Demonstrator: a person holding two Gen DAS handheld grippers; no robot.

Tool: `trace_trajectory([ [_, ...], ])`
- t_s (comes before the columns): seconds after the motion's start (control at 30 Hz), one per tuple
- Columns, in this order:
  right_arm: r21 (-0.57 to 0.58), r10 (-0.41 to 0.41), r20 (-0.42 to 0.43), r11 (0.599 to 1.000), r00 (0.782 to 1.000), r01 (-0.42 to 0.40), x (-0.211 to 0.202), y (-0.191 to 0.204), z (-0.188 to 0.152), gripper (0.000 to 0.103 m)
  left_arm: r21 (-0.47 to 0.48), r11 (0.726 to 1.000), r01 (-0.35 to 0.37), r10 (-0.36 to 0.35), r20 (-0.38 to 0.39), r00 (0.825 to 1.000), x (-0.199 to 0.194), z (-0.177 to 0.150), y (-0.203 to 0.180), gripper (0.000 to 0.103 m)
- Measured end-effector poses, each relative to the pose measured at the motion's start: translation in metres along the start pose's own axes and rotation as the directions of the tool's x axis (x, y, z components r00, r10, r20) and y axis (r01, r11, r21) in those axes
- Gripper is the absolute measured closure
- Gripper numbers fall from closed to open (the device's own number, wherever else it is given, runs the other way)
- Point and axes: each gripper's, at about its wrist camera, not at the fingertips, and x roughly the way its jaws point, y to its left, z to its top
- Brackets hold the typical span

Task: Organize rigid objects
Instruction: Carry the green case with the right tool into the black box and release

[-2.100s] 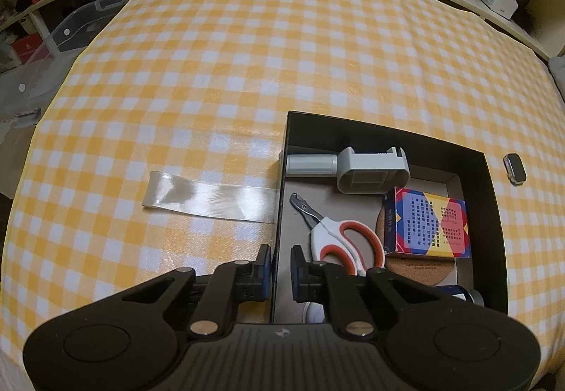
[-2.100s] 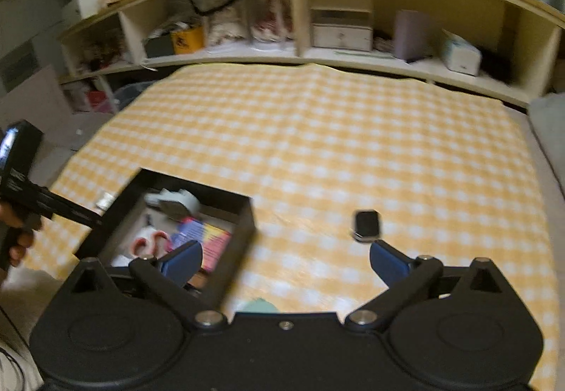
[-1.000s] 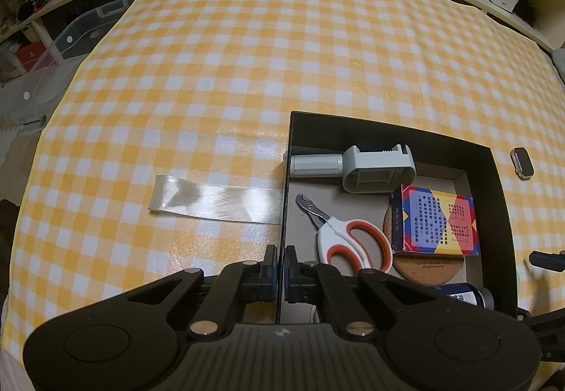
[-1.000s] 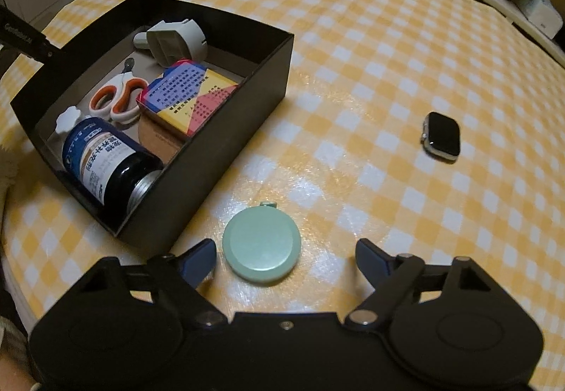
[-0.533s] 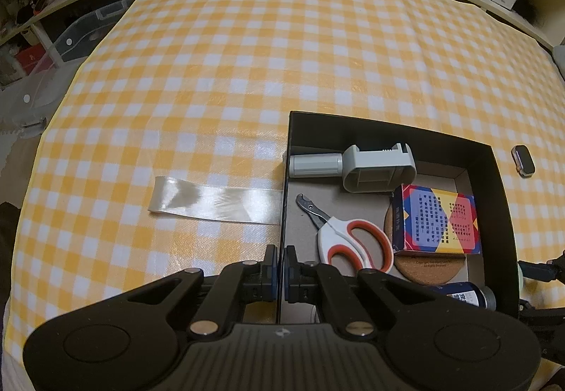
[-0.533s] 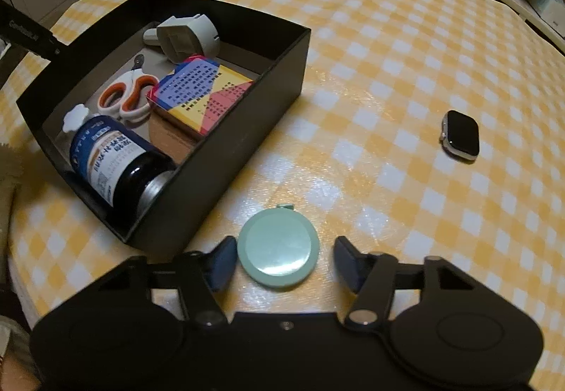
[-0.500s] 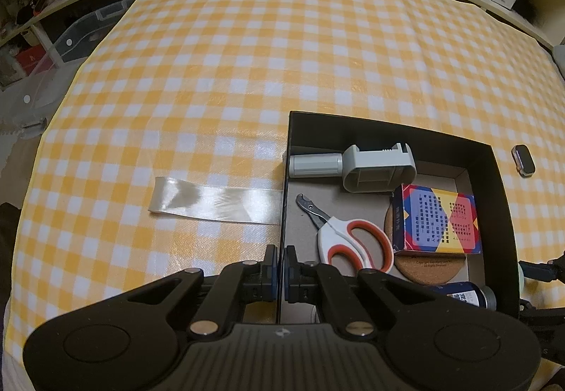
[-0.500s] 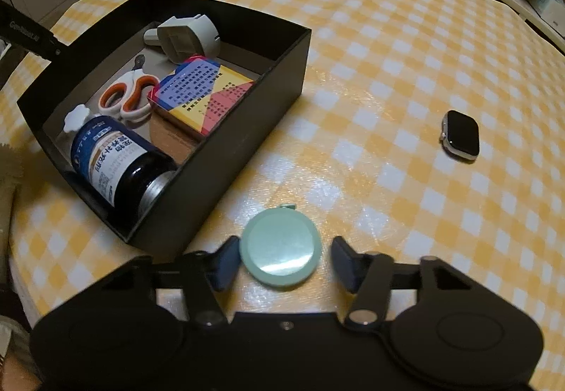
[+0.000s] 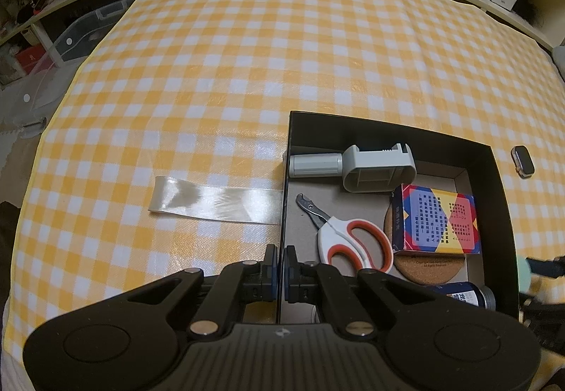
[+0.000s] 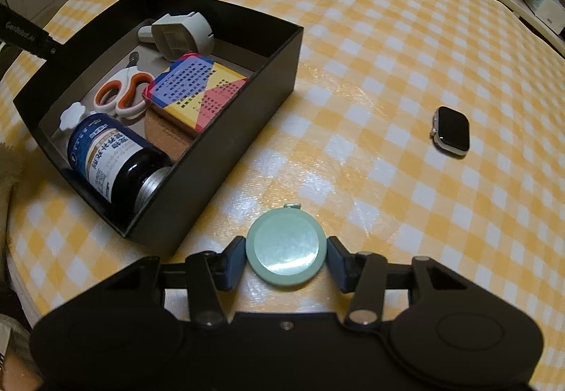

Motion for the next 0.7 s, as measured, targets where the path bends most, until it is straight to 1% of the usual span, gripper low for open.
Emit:
trace_trajectory([
  [0.1, 0.037, -0.033, 0.019, 0.999, 0.999, 0.032, -0.006, -0.006, 0.004, 0.053, 0.001, 1.000, 0.000, 0.000, 0.000, 1.000, 0.000, 0.000, 0.000, 0.101],
  [0.2, 0.114, -0.053, 0.092, 0.993, 0.994, 0.043, -0.024, -0.016, 0.010, 0.053, 0.001, 1.000, -0.001, 0.001, 0.000, 1.000, 0.000, 0.000, 0.000, 0.101],
  [0.27, 0.170, -0.047, 0.162, 0.985, 0.986, 0.019, -0.041, -0.020, 0.015, 0.053, 0.002, 1.000, -0.003, 0.003, 0.000, 1.000, 0.000, 0.000, -0.001, 0.101],
  [0.33, 0.210, -0.012, 0.232, 0.977, 0.973, -0.038, -0.058, -0.018, 0.019, 0.053, 0.004, 1.000, -0.005, 0.005, 0.001, 1.000, 0.000, 0.000, 0.001, 0.101],
  [0.4, 0.219, 0.050, 0.290, 0.969, 0.956, -0.117, -0.070, -0.011, 0.022, 0.053, 0.003, 1.000, -0.003, 0.003, 0.001, 1.000, 0.000, -0.001, 0.002, 0.101],
  [0.47, 0.212, 0.117, 0.327, 0.958, 0.938, -0.193, -0.076, 0.000, 0.025, 0.053, 0.002, 1.000, -0.002, 0.002, 0.001, 1.000, 0.000, 0.000, 0.000, 0.101],
  [0.53, 0.214, 0.176, 0.344, 0.942, 0.922, -0.260, -0.077, 0.010, 0.028, 0.053, 0.002, 1.000, -0.002, 0.002, 0.000, 1.000, 0.000, 0.000, 0.001, 0.101],
  [0.6, 0.236, 0.230, 0.354, 0.916, 0.906, -0.325, -0.073, 0.018, 0.032, 0.053, 0.005, 1.000, -0.004, 0.004, 0.000, 1.000, 0.000, 0.000, -0.001, 0.101],
  [0.67, 0.264, 0.273, 0.362, 0.887, 0.891, -0.379, -0.066, 0.025, 0.034, 0.053, 0.004, 1.000, -0.003, 0.003, 0.000, 1.000, 0.000, 0.000, -0.001, 0.101],
  [0.7, 0.271, 0.288, 0.360, 0.878, 0.887, -0.395, -0.062, 0.028, 0.036, 0.053, 0.002, 1.000, -0.002, 0.002, 0.000, 1.000, -0.001, -0.001, 0.001, 0.101],
])
